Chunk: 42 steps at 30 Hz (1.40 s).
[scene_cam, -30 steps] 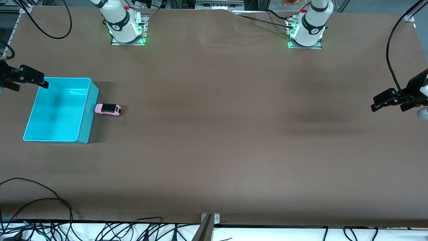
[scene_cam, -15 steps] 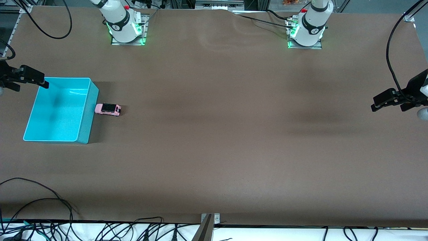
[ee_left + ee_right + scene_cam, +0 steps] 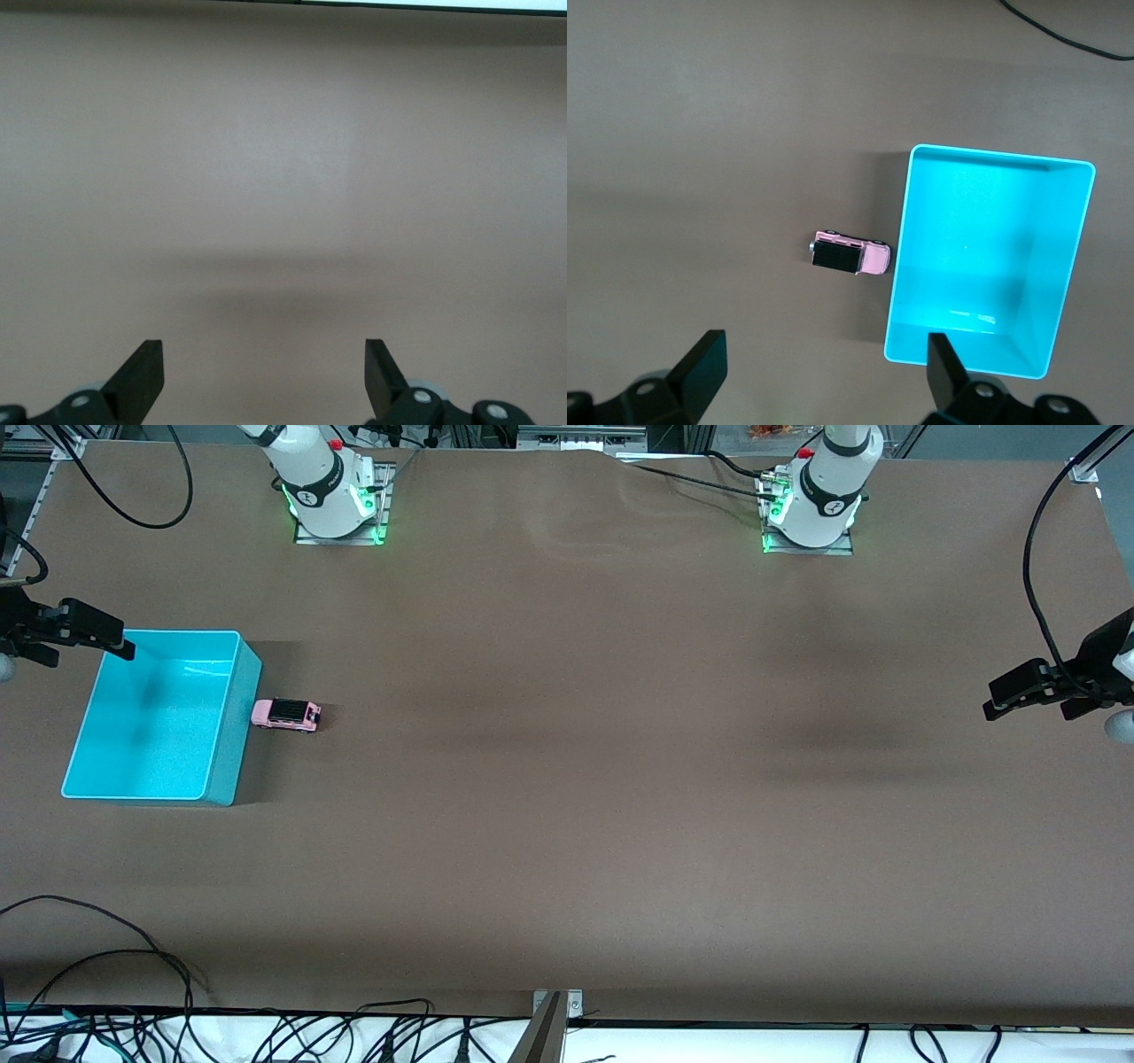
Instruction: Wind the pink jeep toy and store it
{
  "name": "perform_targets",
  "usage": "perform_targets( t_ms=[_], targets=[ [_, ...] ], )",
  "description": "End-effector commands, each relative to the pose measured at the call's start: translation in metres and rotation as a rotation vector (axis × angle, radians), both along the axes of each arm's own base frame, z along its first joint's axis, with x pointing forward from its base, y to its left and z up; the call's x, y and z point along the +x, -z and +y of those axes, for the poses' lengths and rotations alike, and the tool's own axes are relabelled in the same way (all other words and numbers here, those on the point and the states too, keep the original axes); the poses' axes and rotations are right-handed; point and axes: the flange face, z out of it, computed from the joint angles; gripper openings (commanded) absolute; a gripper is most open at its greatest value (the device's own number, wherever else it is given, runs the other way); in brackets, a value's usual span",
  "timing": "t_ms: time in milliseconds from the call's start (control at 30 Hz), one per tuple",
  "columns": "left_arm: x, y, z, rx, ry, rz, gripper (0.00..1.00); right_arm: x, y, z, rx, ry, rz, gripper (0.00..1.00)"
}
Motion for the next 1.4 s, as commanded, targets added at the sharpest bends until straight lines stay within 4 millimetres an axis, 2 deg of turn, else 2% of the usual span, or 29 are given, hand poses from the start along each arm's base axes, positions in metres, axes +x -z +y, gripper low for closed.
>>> perform_targets(
  t_ms=[0,1167,1367],
  targets=[
    [-0.006,-0.003,0.001,-0.023,0.021,0.003,1.00,-0.002,-0.001,0.002,-0.007,0.009,0.007,1.00],
    [-0.006,-0.003,0.001,-0.023,0.021,0.004,1.00,0.002,0.003,0.004,-0.005,0.008,0.002,1.00],
    [-0.007,-0.003,0.001,-0.023,0.021,0.004,1.00,0.007,0.012,0.022,-0.009,-0.025,0.014,1.00]
  ],
)
